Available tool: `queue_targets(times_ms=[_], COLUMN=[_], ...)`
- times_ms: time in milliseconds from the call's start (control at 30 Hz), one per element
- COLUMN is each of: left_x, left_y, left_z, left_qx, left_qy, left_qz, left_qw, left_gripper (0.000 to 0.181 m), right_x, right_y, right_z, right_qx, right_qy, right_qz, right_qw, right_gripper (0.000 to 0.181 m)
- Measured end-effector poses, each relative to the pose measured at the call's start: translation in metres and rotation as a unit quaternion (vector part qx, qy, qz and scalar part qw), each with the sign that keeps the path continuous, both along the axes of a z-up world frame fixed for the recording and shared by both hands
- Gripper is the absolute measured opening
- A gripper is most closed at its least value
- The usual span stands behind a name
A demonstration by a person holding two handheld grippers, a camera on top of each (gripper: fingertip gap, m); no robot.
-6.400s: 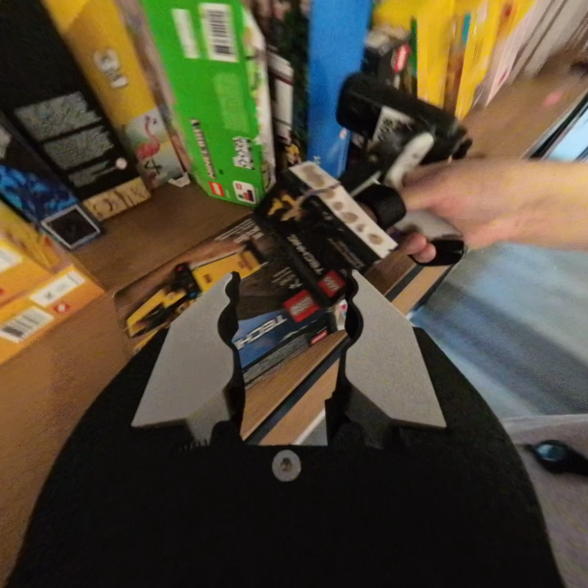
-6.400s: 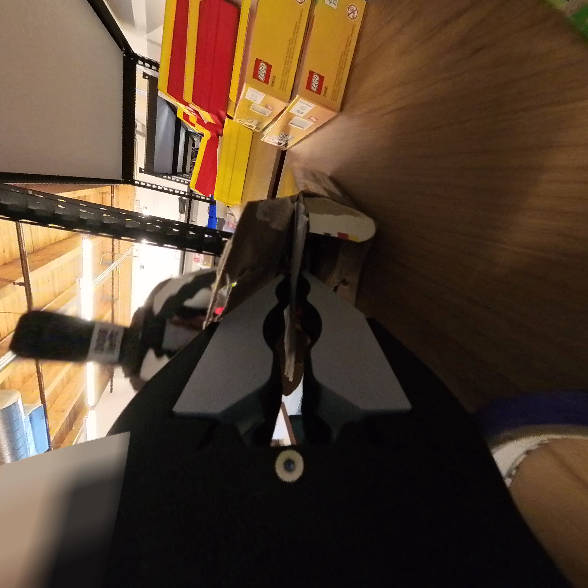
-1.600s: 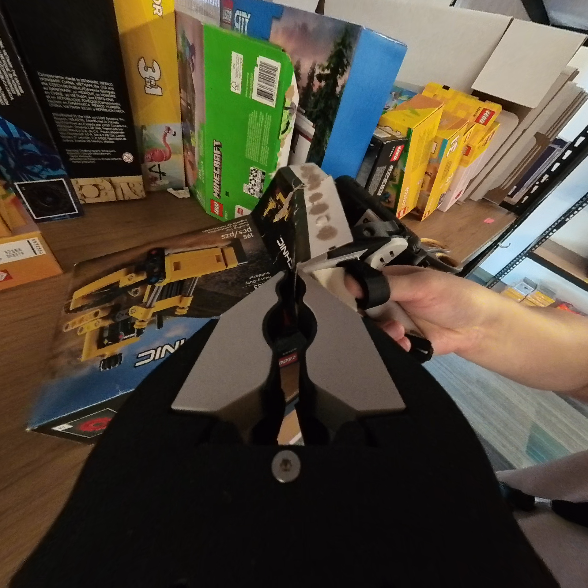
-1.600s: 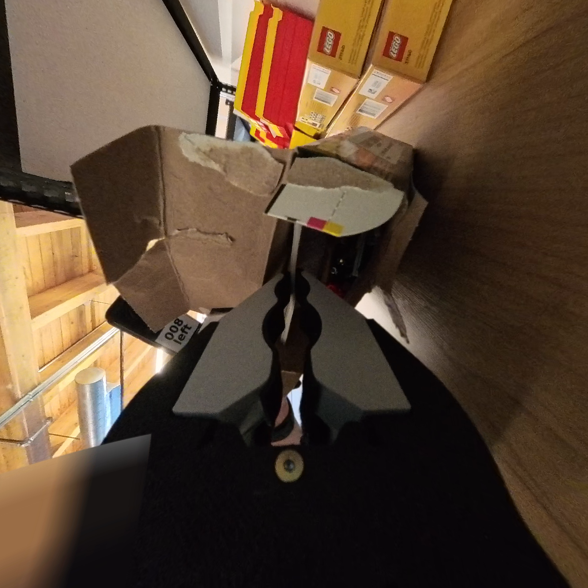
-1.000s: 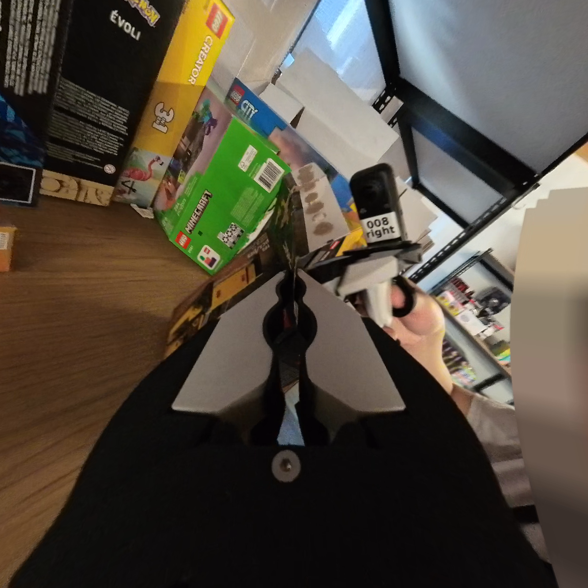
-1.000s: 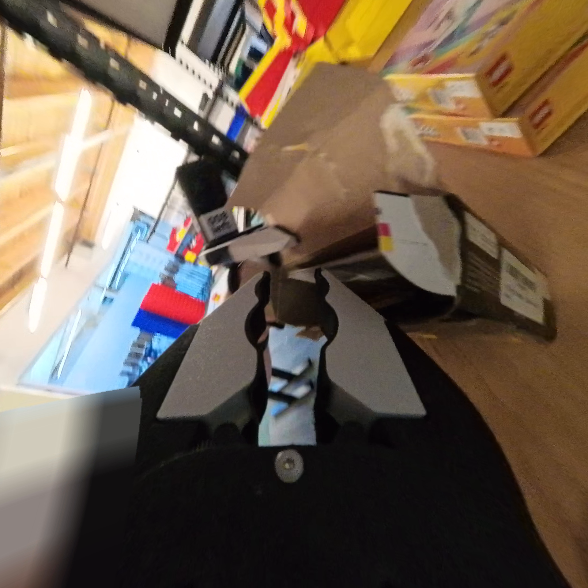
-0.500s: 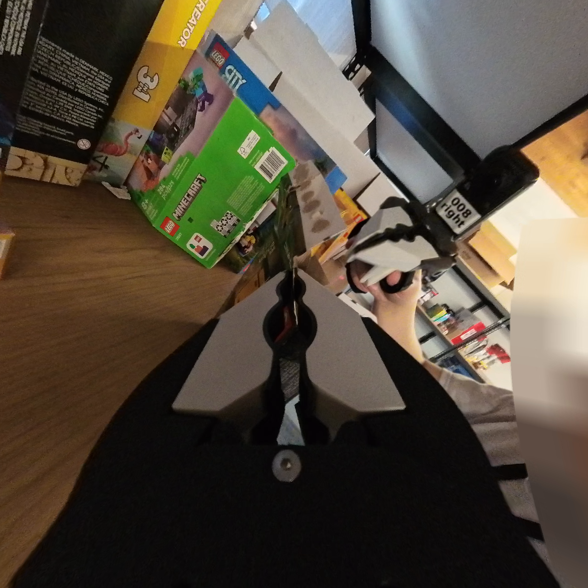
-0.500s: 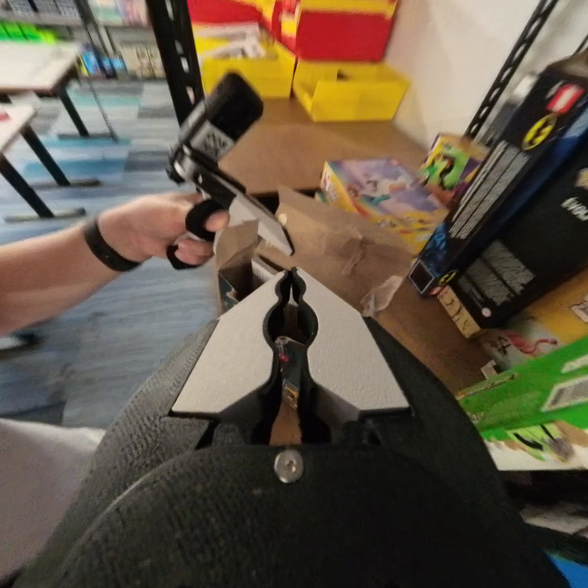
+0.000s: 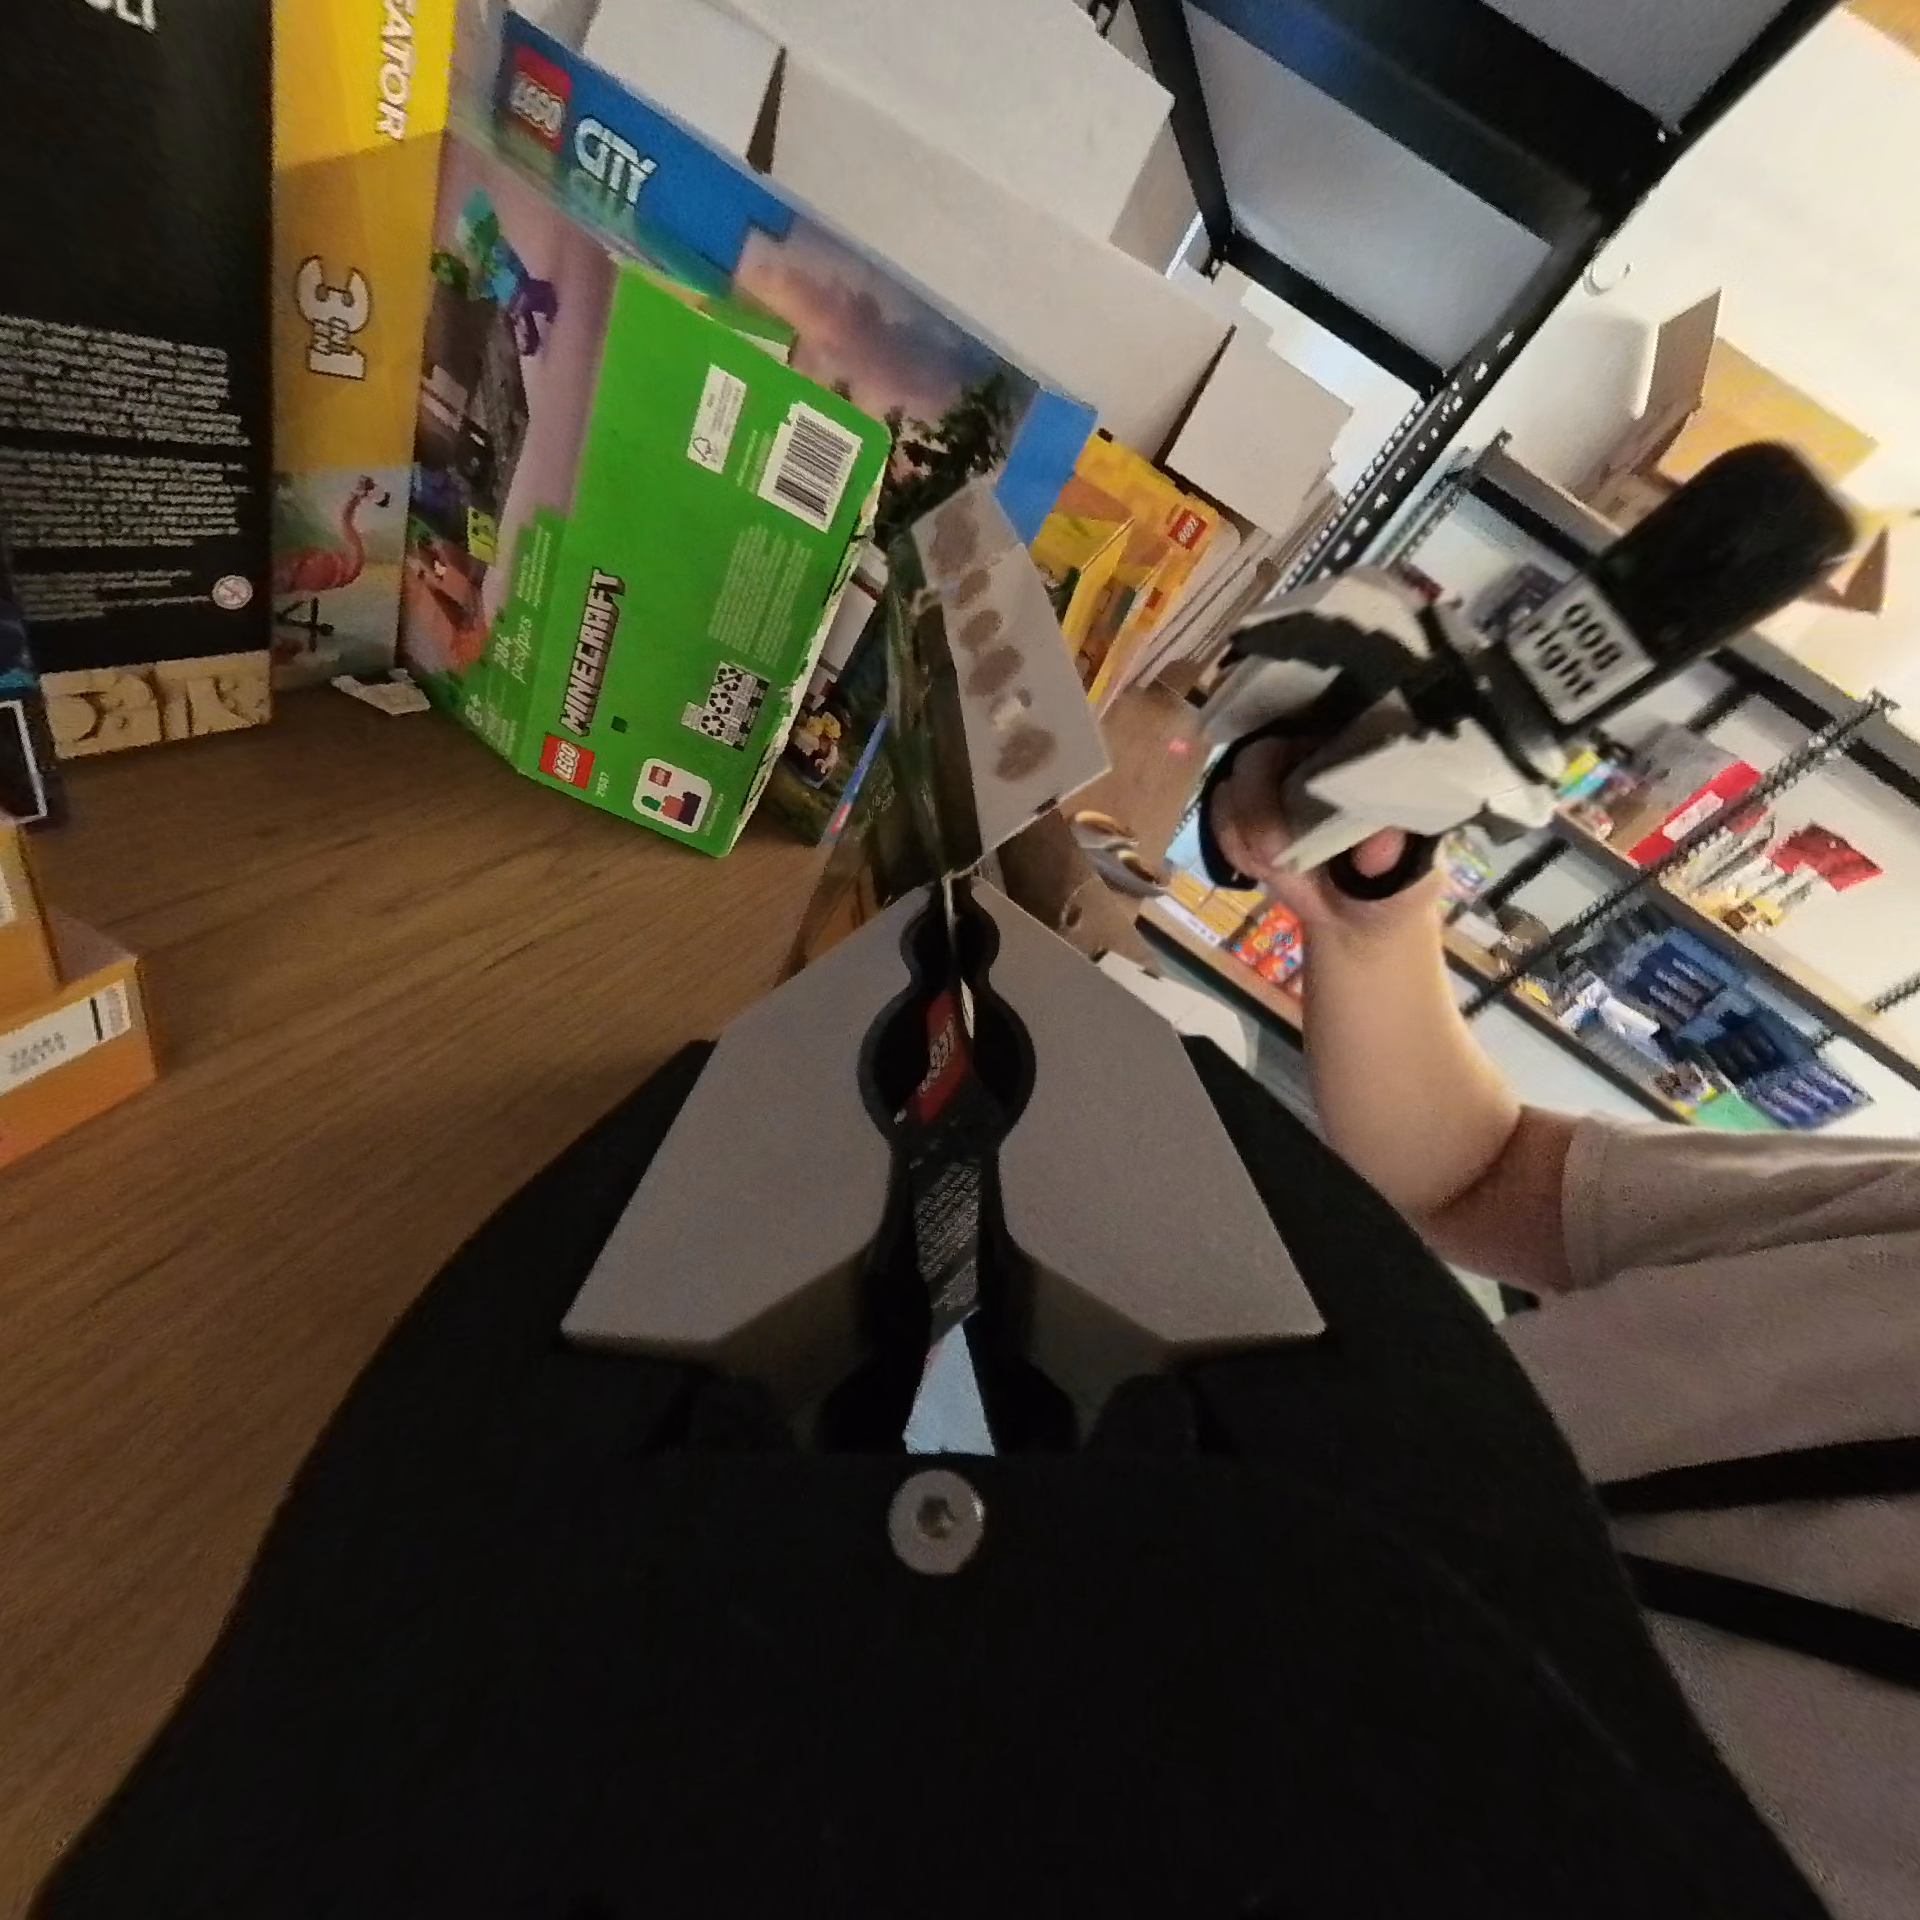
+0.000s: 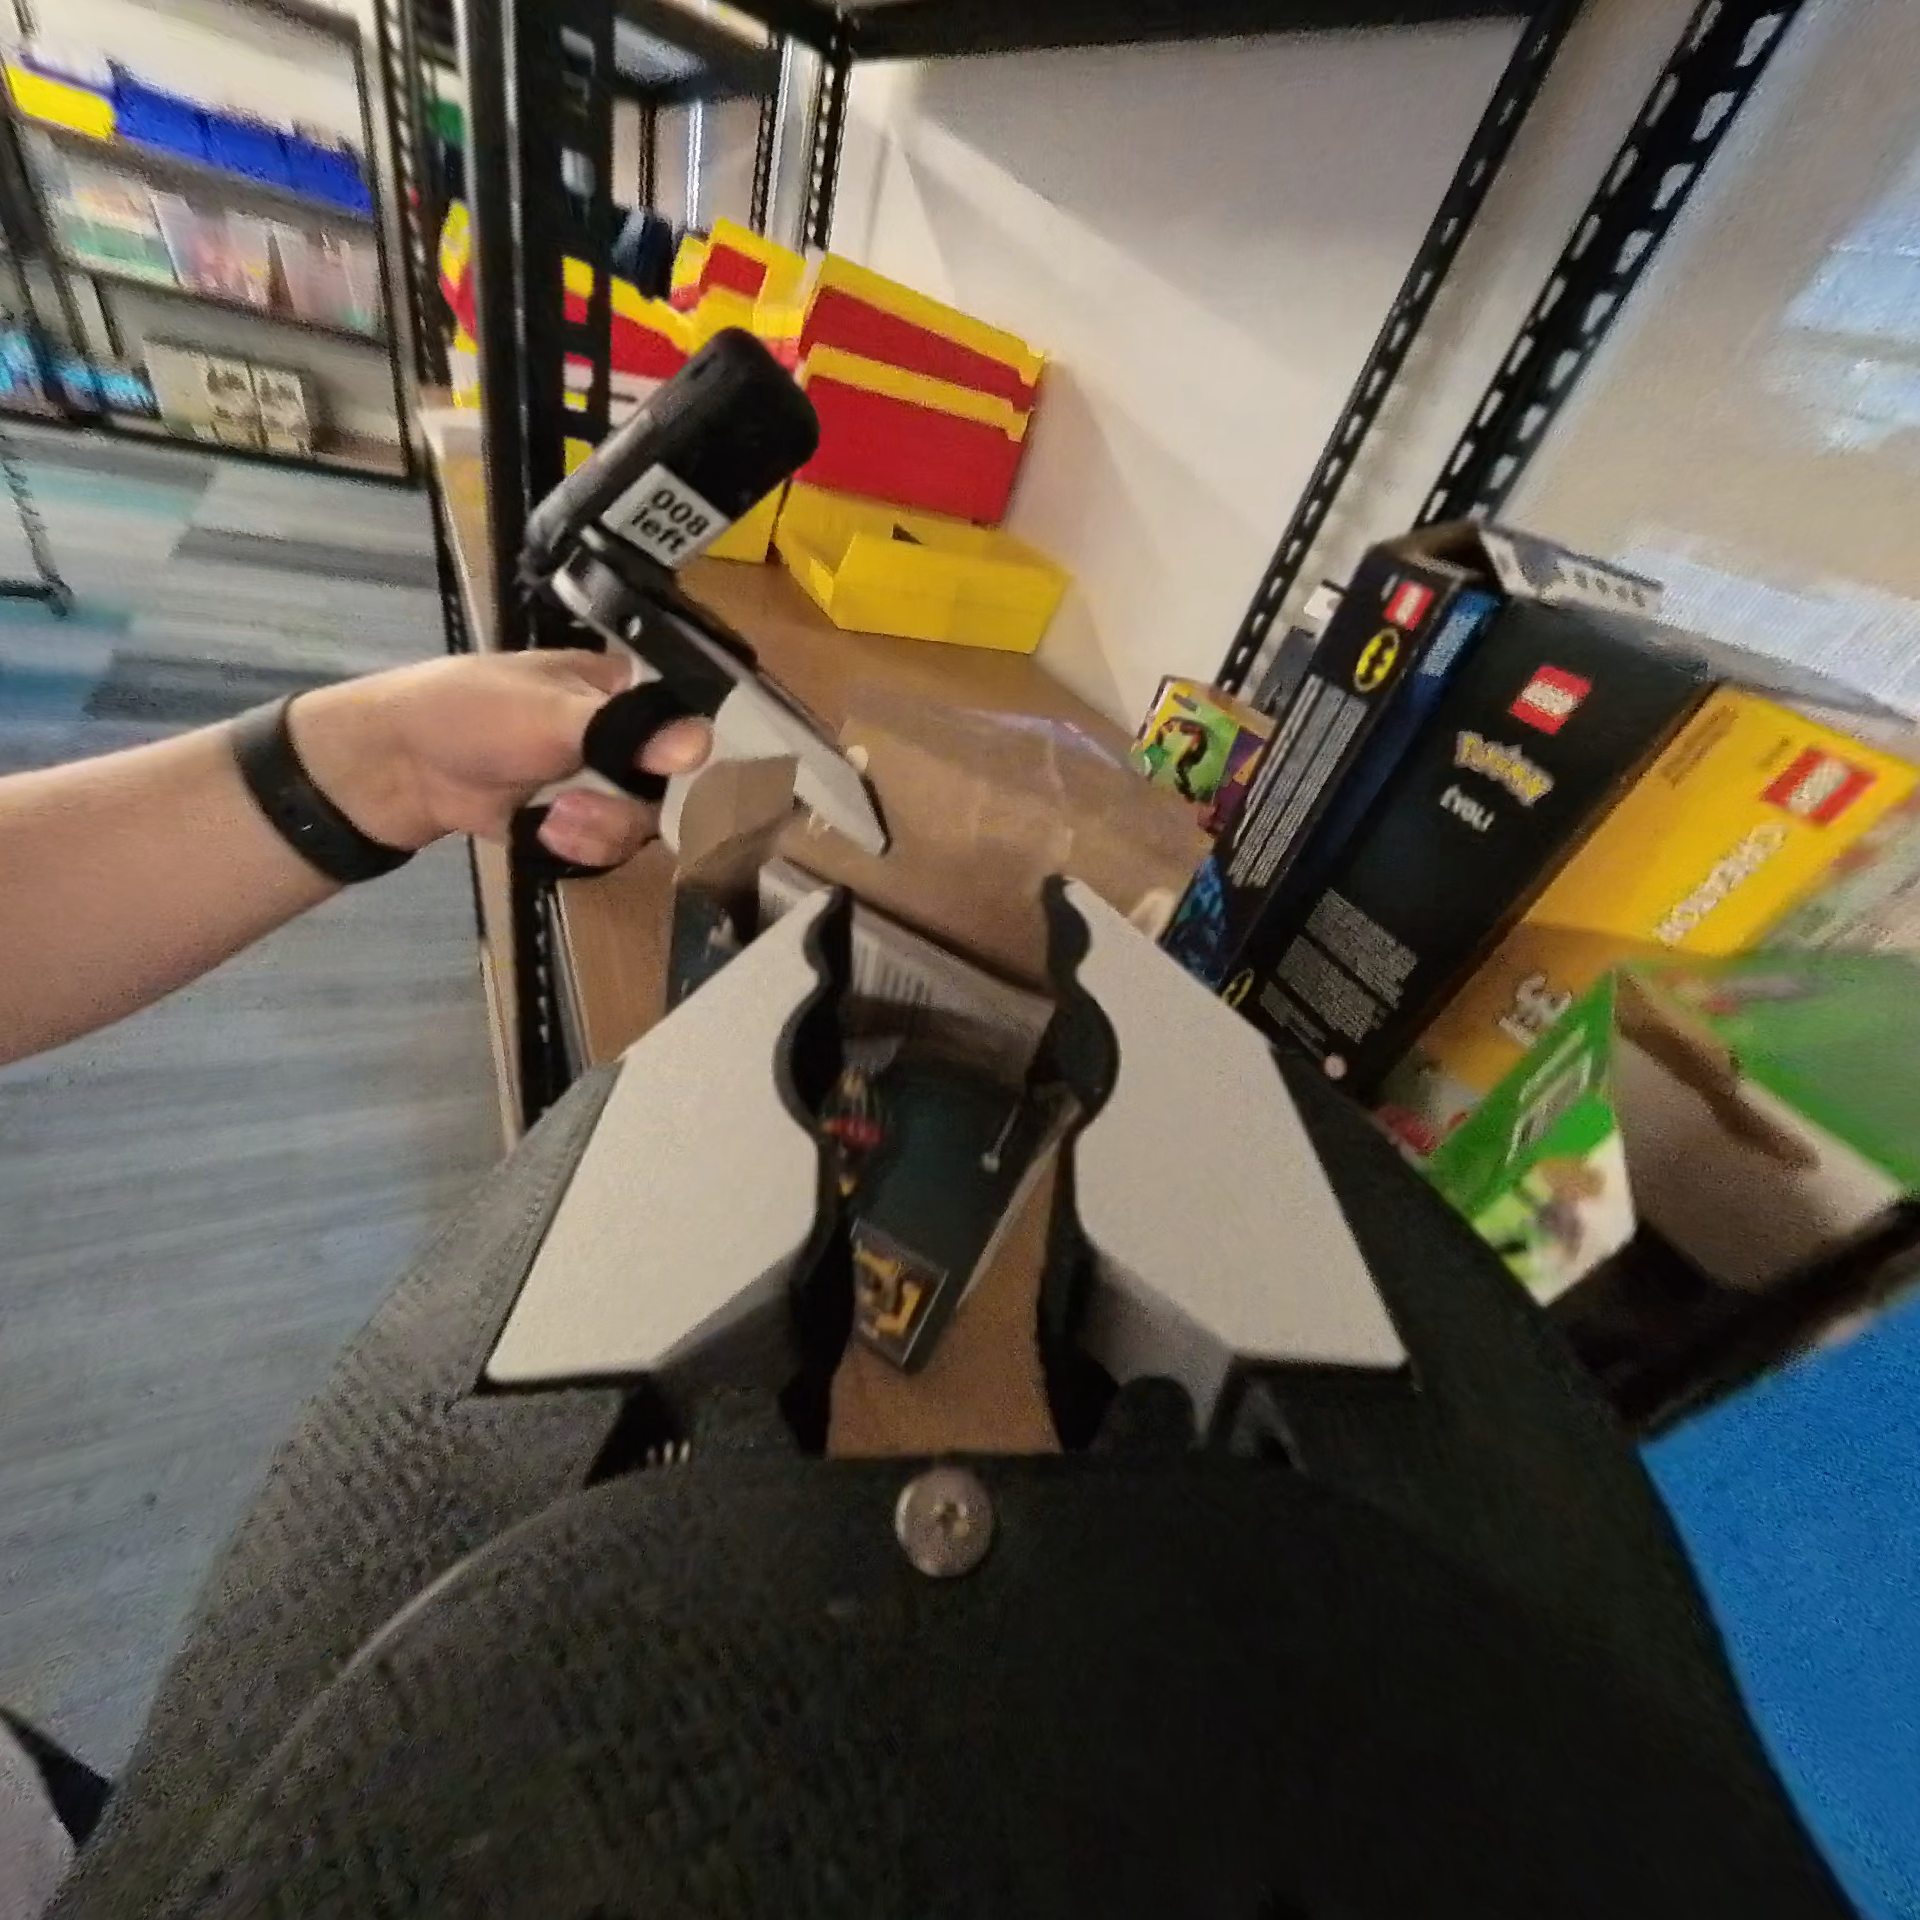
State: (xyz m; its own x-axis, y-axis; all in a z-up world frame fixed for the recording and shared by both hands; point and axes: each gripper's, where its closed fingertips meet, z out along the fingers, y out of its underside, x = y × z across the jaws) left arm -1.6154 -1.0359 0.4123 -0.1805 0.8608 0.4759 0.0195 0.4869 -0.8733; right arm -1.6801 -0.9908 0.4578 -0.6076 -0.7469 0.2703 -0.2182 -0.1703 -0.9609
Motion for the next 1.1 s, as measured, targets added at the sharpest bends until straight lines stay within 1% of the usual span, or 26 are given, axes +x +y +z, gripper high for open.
queue_targets(times_ms=[33,100,133,200,267,367,400,500,533,567,600,633,733,767,800,833,867,933,1000,1067,1100], left_x=[-0.001,-0.004,-0.005,-0.008,-0.009,-0.01,-0.01,-0.009,-0.01,-0.011,-0.013,-0.013,-0.011,-0.011,-0.008,-0.005,0.001,0.016,0.035,0.046,0.048], left_y=[0.0,0.002,0.003,0.009,0.012,0.01,0.01,0.02,0.022,0.025,0.028,0.03,0.028,0.024,0.017,0.011,0.007,0.004,0.006,0.008,0.01], left_z=[0.0,0.001,0.001,0.003,0.003,0.003,0.003,0.005,0.005,0.005,0.006,0.006,0.008,0.008,0.009,0.011,0.011,0.016,0.025,0.028,0.026], left_qx=[-0.005,-0.01,-0.012,-0.021,-0.02,-0.023,-0.026,-0.043,-0.049,-0.054,-0.064,-0.078,-0.106,-0.107,-0.108,-0.107,-0.111,-0.143,-0.188,-0.208,-0.215], left_qy=[-0.002,0.0,0.004,0.016,0.027,0.03,0.03,0.029,0.028,0.027,0.025,0.023,0.028,0.031,0.037,0.042,0.047,0.067,0.095,0.106,0.097], left_qz=[-0.009,-0.034,-0.045,-0.075,-0.096,-0.108,-0.112,-0.136,-0.139,-0.142,-0.143,-0.141,-0.102,-0.077,-0.043,-0.006,0.028,0.095,0.158,0.194,0.201], left_qw=[1.0,0.999,0.999,0.997,0.995,0.993,0.993,0.989,0.989,0.988,0.987,0.987,0.989,0.991,0.993,0.993,0.992,0.983,0.965,0.953,0.951], left_gripper=[0.0,0.0,0.0,0.0,0.0,0.0,0.0,0.0,0.0,0.0,0.0,0.0,0.0,0.012,0.028,0.039,0.043,0.051,0.054,0.06,0.063], right_x=[-0.008,-0.017,-0.02,-0.02,-0.018,-0.008,-0.006,0.005,0.011,0.017,0.021,0.021,0.018,0.018,0.018,0.018,0.019,0.019,0.019,0.018,0.018], right_y=[0.002,0.0,-0.003,-0.007,-0.01,-0.018,-0.024,-0.036,-0.035,-0.031,-0.028,-0.027,-0.021,-0.021,-0.021,-0.022,-0.023,-0.024,-0.026,-0.03,-0.032], right_z=[-0.01,-0.031,-0.042,-0.06,-0.07,-0.085,-0.09,-0.101,-0.103,-0.105,-0.106,-0.106,-0.104,-0.104,-0.104,-0.104,-0.104,-0.104,-0.104,-0.104,-0.104], right_qx=[0.007,0.025,0.035,0.054,0.068,0.087,0.087,0.109,0.123,0.136,0.144,0.137,0.123,0.125,0.128,0.134,0.139,0.14,0.141,0.156,0.162], right_qy=[-0.012,-0.023,-0.018,0.001,0.019,0.061,0.08,0.101,0.098,0.096,0.096,0.098,0.098,0.098,0.097,0.095,0.094,0.093,0.089,0.072,0.062], right_qz=[0.0,-0.006,-0.013,-0.02,-0.02,-0.003,0.0,0.033,0.055,0.083,0.1,0.105,0.125,0.129,0.131,0.132,0.13,0.127,0.117,0.098,0.086], right_qw=[1.0,0.999,0.999,0.998,0.997,0.994,0.993,0.988,0.986,0.983,0.98,0.98,0.98,0.979,0.978,0.978,0.977,0.978,0.979,0.98,0.981], right_gripper=[0.043,0.05,0.059,0.07,0.081,0.095,0.097,0.097,0.094,0.083,0.078,0.076,0.068,0.067,0.067,0.067,0.068,0.068,0.067,0.066,0.065])
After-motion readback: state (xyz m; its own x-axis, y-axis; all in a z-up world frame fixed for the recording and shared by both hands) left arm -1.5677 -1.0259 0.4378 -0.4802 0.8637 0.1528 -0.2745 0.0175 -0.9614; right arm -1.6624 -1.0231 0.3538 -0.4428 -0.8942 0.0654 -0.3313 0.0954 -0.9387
